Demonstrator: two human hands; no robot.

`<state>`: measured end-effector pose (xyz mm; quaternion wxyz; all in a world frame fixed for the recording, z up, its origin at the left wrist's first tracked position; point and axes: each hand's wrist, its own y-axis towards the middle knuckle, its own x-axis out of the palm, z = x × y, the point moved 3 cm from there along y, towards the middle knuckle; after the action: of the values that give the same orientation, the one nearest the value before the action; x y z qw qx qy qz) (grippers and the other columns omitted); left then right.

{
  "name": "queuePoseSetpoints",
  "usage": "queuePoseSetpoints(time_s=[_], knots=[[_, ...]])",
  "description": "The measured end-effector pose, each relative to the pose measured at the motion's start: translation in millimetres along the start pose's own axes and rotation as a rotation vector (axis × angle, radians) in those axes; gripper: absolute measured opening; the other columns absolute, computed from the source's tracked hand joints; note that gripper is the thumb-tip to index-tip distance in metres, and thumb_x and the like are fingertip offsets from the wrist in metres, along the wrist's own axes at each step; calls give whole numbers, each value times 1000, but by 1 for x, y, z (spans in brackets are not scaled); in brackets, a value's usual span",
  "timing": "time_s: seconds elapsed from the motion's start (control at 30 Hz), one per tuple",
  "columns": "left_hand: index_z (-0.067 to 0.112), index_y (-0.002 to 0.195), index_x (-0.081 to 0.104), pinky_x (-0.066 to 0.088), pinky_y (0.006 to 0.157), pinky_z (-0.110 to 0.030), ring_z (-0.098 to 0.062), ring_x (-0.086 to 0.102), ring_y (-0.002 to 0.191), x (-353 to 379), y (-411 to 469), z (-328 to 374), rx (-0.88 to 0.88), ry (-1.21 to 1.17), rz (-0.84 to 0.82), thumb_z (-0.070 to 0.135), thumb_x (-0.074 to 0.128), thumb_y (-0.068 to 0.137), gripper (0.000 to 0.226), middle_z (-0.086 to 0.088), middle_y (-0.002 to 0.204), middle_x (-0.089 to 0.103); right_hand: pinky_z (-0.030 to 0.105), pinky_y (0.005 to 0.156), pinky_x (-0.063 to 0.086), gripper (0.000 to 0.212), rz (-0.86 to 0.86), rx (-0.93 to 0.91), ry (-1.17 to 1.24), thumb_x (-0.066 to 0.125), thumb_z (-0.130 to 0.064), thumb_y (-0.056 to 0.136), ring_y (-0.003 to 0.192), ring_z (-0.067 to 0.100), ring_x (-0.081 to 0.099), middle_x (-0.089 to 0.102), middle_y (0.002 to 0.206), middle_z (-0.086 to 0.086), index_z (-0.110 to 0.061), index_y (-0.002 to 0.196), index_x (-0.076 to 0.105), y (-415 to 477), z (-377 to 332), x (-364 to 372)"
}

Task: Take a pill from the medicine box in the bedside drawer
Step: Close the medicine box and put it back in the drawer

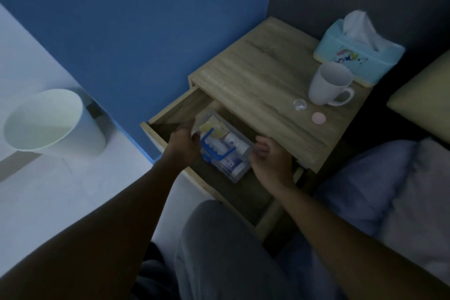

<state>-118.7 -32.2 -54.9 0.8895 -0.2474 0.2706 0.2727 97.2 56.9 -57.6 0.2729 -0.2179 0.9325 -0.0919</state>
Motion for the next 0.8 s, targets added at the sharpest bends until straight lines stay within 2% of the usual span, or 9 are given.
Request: queuePoseSetpoints(time_s=[0.07, 0.1, 0.17, 0.23, 0.33, 0.4, 0.47, 0.63, 0.8], knots=[[14, 129, 54, 40, 54, -11, -6, 60, 88, -4, -15, 4, 51, 6, 33, 19, 46, 99, 31, 6, 104, 58, 6, 59, 46, 42, -26, -122, -92, 64, -24, 91, 91, -8, 60, 65, 122, -8, -26, 132, 56, -4, -9, -16], [17, 129, 54, 39, 53, -10, -3, 58, 85, -5, -22, 5, 72, 6, 45, 17, 47, 99, 31, 9, 103, 56, 8, 67, 47, 40, -16, -180, -158, 62, -23, 92, 99, -3, 61, 64, 125, -5, -24, 131, 56, -6, -13, -26], [20, 128, 54, 40, 56, -10, -3, 59, 84, -5, -34, 3, 62, -22, 64, 18, 49, 98, 31, 11, 100, 57, 20, 87, 49, 39, 18, -293, -331, 60, -20, 92, 115, 12, 60, 63, 128, 2, -18, 131, 57, -5, -15, -47], [20, 127, 54, 42, 60, -13, -4, 58, 84, -5, -46, -2, 18, -73, 110, 17, 54, 95, 31, 5, 106, 60, 32, 101, 47, 43, 20, -366, -504, 58, -16, 92, 122, 23, 56, 60, 131, 10, -11, 134, 56, -1, -8, -68], [23, 126, 51, 49, 75, -23, -13, 55, 102, -5, -62, -8, 28, -99, 259, 17, 59, 91, 36, -3, 125, 54, 38, 117, 30, 53, -77, -336, -700, 54, -15, 96, 142, 30, 37, 41, 151, 19, -2, 146, 41, 8, 13, -89], [23, 135, 44, 50, 89, -33, -21, 51, 117, -4, -69, -14, -1, -123, 353, 17, 61, 90, 48, -5, 140, 43, 35, 122, 18, 56, -140, -327, -789, 49, -17, 101, 148, 31, 24, 27, 159, 20, 0, 151, 31, 11, 28, -94], [23, 143, 34, 44, 101, -43, -28, 43, 132, -3, -71, -25, -62, -147, 385, 22, 65, 89, 62, -5, 150, 36, 37, 122, 12, 58, -184, -352, -838, 45, -19, 103, 150, 33, 16, 18, 161, 21, 2, 152, 23, 10, 39, -92], [27, 149, 16, 43, 103, -51, -33, 43, 135, 14, -65, -58, -88, -205, 211, 27, 66, 89, 78, -5, 151, 41, 45, 123, 12, 62, -134, -420, -902, 48, -13, 100, 151, 36, 12, 15, 162, 22, 2, 153, 20, 9, 49, -84], [25, 150, 17, 44, 104, -50, -29, 42, 136, 40, -55, -83, -221, -437, 7, 29, 63, 90, 76, -2, 151, 41, 46, 123, 10, 75, -152, -434, -960, 55, -1, 93, 152, 35, 6, 8, 163, 20, 0, 154, 12, 7, 46, -85]])
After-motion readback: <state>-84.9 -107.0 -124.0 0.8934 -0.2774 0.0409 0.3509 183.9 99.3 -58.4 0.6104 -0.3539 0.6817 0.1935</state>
